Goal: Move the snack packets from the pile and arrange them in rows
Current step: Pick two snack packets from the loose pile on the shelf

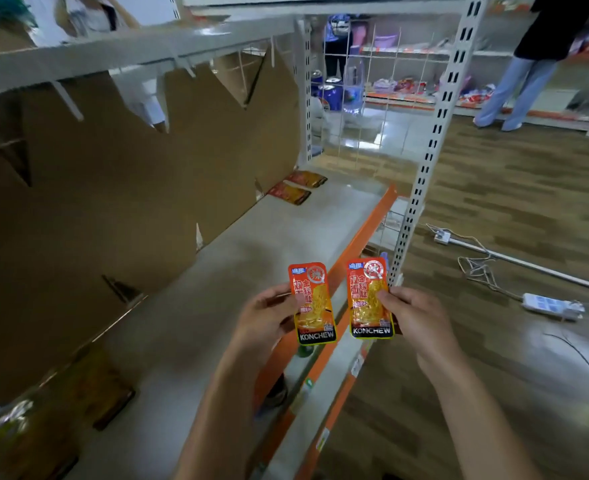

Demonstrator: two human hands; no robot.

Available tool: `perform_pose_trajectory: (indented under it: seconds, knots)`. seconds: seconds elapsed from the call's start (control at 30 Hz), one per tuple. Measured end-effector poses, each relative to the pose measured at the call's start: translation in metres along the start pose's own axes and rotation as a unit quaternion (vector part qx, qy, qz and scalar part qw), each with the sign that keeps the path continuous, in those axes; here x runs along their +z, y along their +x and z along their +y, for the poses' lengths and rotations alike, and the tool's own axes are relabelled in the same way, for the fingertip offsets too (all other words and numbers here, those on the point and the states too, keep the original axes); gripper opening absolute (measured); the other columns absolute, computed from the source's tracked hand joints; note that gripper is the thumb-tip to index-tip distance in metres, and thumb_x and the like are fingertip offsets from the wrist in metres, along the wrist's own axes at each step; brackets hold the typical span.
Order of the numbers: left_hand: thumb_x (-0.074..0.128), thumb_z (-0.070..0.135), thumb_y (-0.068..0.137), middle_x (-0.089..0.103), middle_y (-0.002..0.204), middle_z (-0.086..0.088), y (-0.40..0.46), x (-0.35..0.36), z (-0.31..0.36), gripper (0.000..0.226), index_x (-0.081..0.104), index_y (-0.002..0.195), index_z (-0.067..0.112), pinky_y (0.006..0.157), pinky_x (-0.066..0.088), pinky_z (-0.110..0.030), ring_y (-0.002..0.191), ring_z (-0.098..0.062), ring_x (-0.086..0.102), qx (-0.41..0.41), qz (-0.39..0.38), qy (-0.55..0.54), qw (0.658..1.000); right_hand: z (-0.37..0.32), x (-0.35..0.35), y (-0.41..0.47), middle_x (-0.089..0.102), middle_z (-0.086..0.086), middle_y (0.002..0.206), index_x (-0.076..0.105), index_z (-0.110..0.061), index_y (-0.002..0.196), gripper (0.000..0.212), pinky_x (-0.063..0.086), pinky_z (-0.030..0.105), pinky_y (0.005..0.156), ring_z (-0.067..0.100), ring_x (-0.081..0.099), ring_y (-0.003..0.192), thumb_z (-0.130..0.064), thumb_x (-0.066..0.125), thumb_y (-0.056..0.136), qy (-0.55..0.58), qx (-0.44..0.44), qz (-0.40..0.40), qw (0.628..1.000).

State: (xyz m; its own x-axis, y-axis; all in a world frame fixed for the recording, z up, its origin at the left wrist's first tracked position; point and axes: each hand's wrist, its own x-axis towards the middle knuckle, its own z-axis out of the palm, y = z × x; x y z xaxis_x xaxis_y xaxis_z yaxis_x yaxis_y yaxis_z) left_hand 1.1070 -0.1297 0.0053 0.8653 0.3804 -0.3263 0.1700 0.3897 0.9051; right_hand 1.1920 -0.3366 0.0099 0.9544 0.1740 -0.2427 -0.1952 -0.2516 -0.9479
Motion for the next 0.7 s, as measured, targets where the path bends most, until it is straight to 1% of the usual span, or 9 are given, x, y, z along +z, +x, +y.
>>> perform_pose_trajectory:
  seconds: [0.1, 0.23, 0.3, 0.4, 0.47, 0.5, 0.6, 0.67, 0.7]
  knots:
    - [0.063, 0.000, 0.091, 0.074, 0.101, -0.013, 0.033, 0.004, 0.007, 0.020, 0.067, 0.110, 0.004, 0.075, 0.060, -0.031, 0.085, -0.024, 0.071, -0.012, 0.002, 0.010, 1.000, -0.009, 0.001, 0.034, 0.075, -0.005, 0.081, 0.074, -0.017, 0.088, 0.013, 0.051, 0.033, 0.076, 0.015, 0.071, 0.079, -0.026, 0.066, 0.093, 0.015, 0.007, -0.004, 1.000]
    - [0.065, 0.003, 0.090, 0.075, 0.096, -0.008, 0.076, 0.013, 0.016, 0.014, 0.070, 0.101, 0.011, 0.075, 0.059, -0.031, 0.084, -0.021, 0.072, -0.010, 0.008, 0.014, 1.000, -0.022, 0.002, 0.081, 0.074, -0.005, 0.079, 0.071, -0.020, 0.083, 0.012, 0.050, 0.024, 0.064, 0.007, 0.069, 0.067, -0.022, 0.066, 0.093, 0.038, 0.007, -0.015, 0.999]
    - [0.066, 0.003, 0.089, 0.075, 0.098, -0.011, 0.097, 0.018, 0.018, 0.016, 0.071, 0.101, 0.011, 0.077, 0.060, -0.034, 0.087, -0.023, 0.072, -0.011, 0.024, 0.005, 1.000, -0.027, 0.002, 0.107, 0.075, -0.005, 0.081, 0.072, -0.022, 0.086, 0.010, 0.049, 0.023, 0.064, 0.006, 0.070, 0.069, -0.022, 0.065, 0.094, 0.037, 0.006, -0.036, 0.999]
    - [0.066, 0.004, 0.089, 0.073, 0.110, -0.018, 0.129, 0.029, 0.020, 0.022, 0.069, 0.111, 0.006, 0.091, 0.056, -0.044, 0.097, -0.032, 0.069, -0.006, 0.057, 0.005, 0.998, -0.032, 0.002, 0.154, 0.075, -0.004, 0.088, 0.070, -0.026, 0.085, 0.010, 0.054, 0.030, 0.078, 0.013, 0.072, 0.083, -0.026, 0.065, 0.094, 0.017, 0.000, -0.064, 0.998]
    - [0.067, 0.004, 0.089, 0.073, 0.109, -0.017, 0.148, 0.039, 0.022, 0.023, 0.069, 0.112, 0.006, 0.091, 0.055, -0.043, 0.097, -0.032, 0.069, 0.000, 0.086, -0.005, 0.996, -0.039, 0.003, 0.187, 0.076, -0.004, 0.089, 0.070, -0.027, 0.083, 0.011, 0.055, 0.040, 0.089, 0.016, 0.072, 0.087, -0.029, 0.066, 0.093, -0.005, -0.002, -0.092, 0.996]
    - [0.067, 0.004, 0.089, 0.074, 0.107, -0.015, 0.157, 0.045, 0.023, 0.022, 0.069, 0.110, 0.008, 0.088, 0.057, -0.040, 0.095, -0.030, 0.070, 0.004, 0.100, -0.013, 0.995, -0.043, 0.003, 0.203, 0.076, -0.004, 0.087, 0.071, -0.026, 0.081, 0.012, 0.055, 0.043, 0.090, 0.016, 0.072, 0.086, -0.030, 0.066, 0.092, -0.017, -0.005, -0.105, 0.994]
    - [0.069, 0.005, 0.088, 0.076, 0.103, -0.011, 0.183, 0.067, 0.029, 0.023, 0.070, 0.111, 0.010, 0.080, 0.059, -0.033, 0.090, -0.024, 0.072, 0.011, 0.141, -0.043, 0.989, -0.060, 0.000, 0.250, 0.075, -0.006, 0.076, 0.074, -0.024, 0.079, 0.018, 0.057, 0.035, 0.075, 0.013, 0.073, 0.072, -0.027, 0.064, 0.094, -0.046, -0.024, -0.144, 0.988]
    - [0.069, 0.005, 0.088, 0.076, 0.102, -0.010, 0.198, 0.080, 0.032, 0.023, 0.070, 0.110, 0.010, 0.080, 0.059, -0.033, 0.088, -0.023, 0.072, 0.017, 0.170, -0.063, 0.983, -0.073, -0.002, 0.278, 0.075, -0.005, 0.073, 0.075, -0.019, 0.086, 0.017, 0.054, 0.026, 0.060, 0.011, 0.072, 0.065, -0.023, 0.061, 0.096, -0.059, -0.035, -0.180, 0.981]
    - [0.070, 0.006, 0.088, 0.076, 0.103, -0.011, 0.204, 0.086, 0.034, 0.023, 0.070, 0.110, 0.010, 0.083, 0.058, -0.035, 0.090, -0.023, 0.072, 0.022, 0.183, -0.072, 0.980, -0.078, -0.003, 0.290, 0.076, -0.003, 0.073, 0.074, -0.017, 0.088, 0.017, 0.054, 0.025, 0.059, 0.012, 0.073, 0.066, -0.022, 0.060, 0.097, -0.061, -0.034, -0.198, 0.978]
